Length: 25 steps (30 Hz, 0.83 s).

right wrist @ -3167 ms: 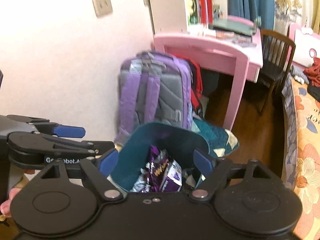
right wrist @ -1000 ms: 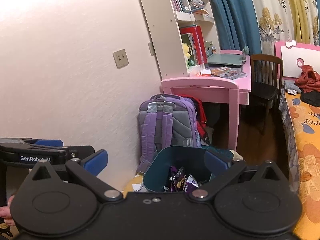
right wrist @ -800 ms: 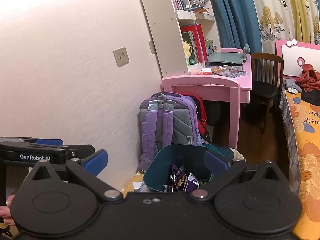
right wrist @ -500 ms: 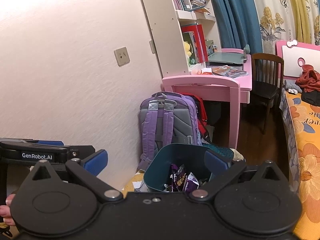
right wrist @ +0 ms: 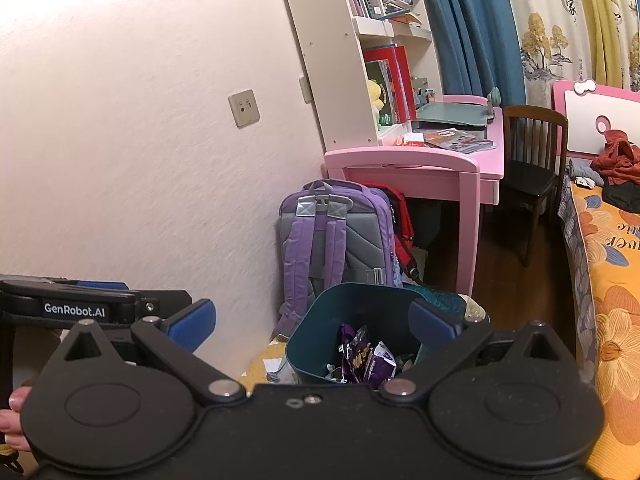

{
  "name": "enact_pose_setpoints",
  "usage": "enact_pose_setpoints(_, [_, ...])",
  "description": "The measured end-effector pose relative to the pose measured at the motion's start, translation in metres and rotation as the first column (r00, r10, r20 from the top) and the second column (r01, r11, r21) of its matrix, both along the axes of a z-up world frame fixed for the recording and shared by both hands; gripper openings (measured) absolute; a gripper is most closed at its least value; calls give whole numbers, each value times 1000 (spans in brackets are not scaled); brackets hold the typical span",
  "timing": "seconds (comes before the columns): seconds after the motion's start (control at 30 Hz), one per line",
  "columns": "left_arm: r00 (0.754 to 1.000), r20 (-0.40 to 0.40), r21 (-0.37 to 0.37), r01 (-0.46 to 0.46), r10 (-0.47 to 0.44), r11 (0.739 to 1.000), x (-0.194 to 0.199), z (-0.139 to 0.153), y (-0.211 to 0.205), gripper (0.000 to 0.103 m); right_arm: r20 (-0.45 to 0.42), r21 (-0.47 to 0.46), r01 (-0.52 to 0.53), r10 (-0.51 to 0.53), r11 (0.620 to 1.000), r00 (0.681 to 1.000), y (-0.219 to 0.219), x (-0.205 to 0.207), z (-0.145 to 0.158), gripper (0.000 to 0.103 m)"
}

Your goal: Collect trash

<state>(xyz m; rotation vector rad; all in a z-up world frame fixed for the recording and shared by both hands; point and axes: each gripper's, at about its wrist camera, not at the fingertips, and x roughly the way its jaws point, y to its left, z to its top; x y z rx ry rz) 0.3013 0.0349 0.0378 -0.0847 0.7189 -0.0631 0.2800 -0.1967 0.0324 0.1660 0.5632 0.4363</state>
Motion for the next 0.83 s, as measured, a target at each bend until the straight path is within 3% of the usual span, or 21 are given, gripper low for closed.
enact_pose_setpoints(0.83, [1000, -7, -1, 16, -16, 1000, 3, -5, -2, 103, -38, -10, 45, -45, 999, 998, -3, 5, -7, 103])
